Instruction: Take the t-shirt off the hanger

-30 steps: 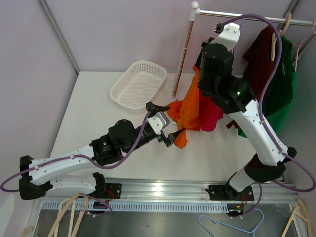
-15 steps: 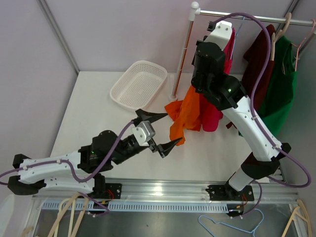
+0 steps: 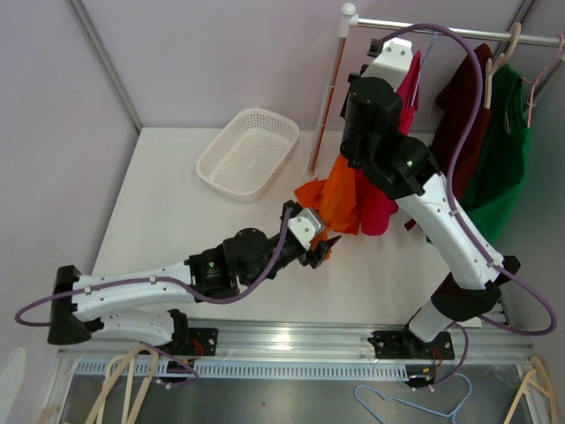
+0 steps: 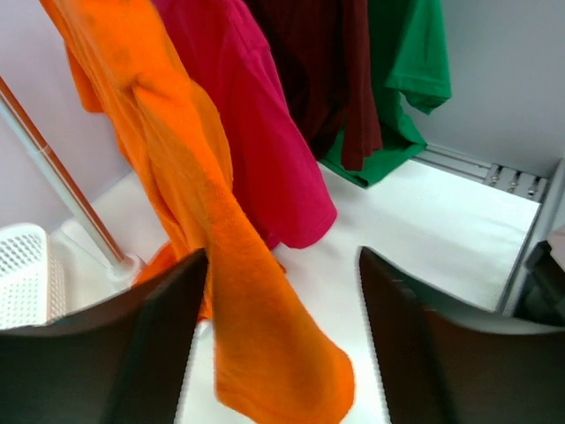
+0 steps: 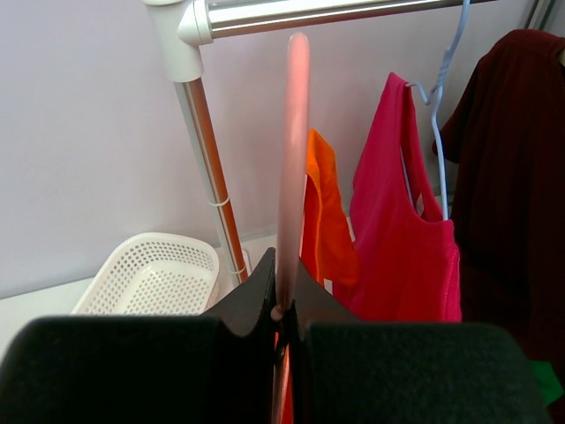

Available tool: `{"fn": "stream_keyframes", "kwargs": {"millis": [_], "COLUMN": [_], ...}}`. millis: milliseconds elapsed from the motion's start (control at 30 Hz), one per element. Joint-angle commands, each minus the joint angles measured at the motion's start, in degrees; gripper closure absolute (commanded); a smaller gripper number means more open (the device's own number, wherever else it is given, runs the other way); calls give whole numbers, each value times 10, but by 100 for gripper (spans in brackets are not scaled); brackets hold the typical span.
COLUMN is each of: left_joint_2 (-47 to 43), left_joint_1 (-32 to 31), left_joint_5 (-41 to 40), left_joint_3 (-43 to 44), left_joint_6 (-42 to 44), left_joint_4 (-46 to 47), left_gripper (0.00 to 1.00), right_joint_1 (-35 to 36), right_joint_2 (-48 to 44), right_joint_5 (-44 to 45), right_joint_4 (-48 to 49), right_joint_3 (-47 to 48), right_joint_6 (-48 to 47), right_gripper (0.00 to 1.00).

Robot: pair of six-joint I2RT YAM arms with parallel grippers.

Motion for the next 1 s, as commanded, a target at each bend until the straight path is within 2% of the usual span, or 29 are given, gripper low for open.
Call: {"fn": "stream_keyframes", "kwargs": {"millis": [0,67,100,167,200,233,267,333,467,600,733,833,967], "left_joint_2": [14,18,19,22,27,30,31,19,-27,-55,-61,-58,-38], "left_joint_1": [15,23,26,34,35,35,34,27,-50,-117,-156,-180,-192], "left_joint_5": [-18,-32,-36,-43,-55,-57,-54,-26,-72,-124,-128,-134,-151], "left_joint_3": [30,34,33,41,45,65,74,91,54,0,-56,-106,-124], "left_joint_6": [-28,-29,-29,-31,-31,-31,-36,-41,-37,-61,-116,-134,-165], "left_joint_4": [-6,-10,-7,-13,-18,-41,-58,-92,-68,-43,-35,11,22], "left_gripper": [33,37,49,62,80,92,99,99,99,99,99,99,99], "right_joint_1": [6,7,8,10,10,10,9,8,-19,-90,-153,-177,-194], "right_joint_2": [-20,-20,-20,-20,-20,-20,-20,-18,-12,26,29,41,43], "right_joint_5": [11,11,10,10,13,16,20,31,25,-29,-98,-116,-137], "right_joint_4": [38,37,36,35,34,38,44,71,148,53,39,15,-8], "right_joint_3": [20,22,22,22,21,19,12,1,-44,22,37,64,73], "right_joint_6": [-2,-1,-1,0,0,-2,-12,-27,-75,-7,13,22,35], "right_gripper": [100,100,100,100,100,100,100,100,100,100,100,100,100]}}
